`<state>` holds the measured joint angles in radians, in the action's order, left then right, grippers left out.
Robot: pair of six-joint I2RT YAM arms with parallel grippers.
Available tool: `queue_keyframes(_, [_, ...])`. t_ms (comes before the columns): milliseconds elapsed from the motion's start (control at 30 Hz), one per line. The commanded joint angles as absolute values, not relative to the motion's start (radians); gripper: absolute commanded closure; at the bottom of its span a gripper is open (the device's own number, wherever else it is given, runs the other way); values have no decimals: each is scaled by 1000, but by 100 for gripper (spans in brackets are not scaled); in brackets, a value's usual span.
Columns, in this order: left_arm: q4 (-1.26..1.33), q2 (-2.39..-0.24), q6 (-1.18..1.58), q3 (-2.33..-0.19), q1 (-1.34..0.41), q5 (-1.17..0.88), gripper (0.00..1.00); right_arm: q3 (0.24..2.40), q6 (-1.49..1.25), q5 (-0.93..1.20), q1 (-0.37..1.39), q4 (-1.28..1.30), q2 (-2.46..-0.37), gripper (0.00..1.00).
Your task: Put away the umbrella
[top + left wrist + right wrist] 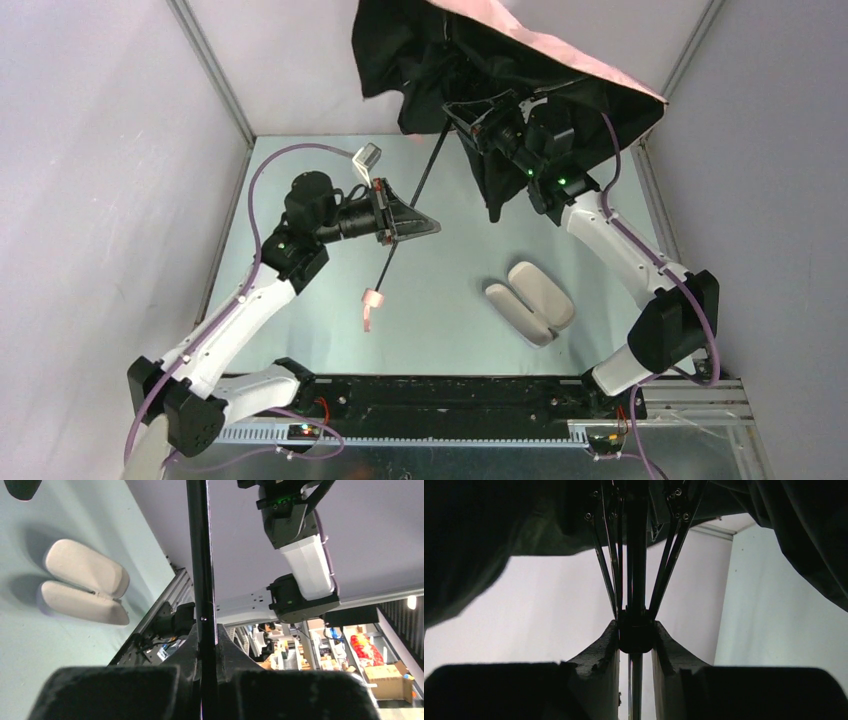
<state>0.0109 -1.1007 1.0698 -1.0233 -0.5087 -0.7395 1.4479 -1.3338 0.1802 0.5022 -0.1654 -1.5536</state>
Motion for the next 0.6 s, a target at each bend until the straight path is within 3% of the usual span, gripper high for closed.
queue_keyframes(0, [270, -1091, 881, -1113, -499, -413, 100, 1387, -1312, 615, 695, 75, -1552, 100])
queue_keyframes(200, [232, -1130, 890, -1133, -510, -340, 99, 1354, -1372, 742, 613, 12, -1580, 100])
queue_keyframes(267, [193, -1149, 893, -1145, -511, -364, 89, 1353, -1348, 758, 561, 10, -1581, 100])
queue_keyframes(333, [136, -1156, 897, -1135, -511, -396, 62, 1353, -1326, 767, 505, -7, -1591, 100])
queue_keyframes(400, [71, -1155, 906, -1101, -510, -424, 44, 1353, -1318, 785, 459, -63, -1611, 100])
queue_keyframes(467, [-14, -1153, 907, -1060, -511, -449, 36, 1353, -1306, 794, 432, -121, -1633, 100])
queue_keyframes(567, [-116, -1147, 896, -1009, -511, -480, 33, 1369, -1289, 793, 415, -175, -1686, 100])
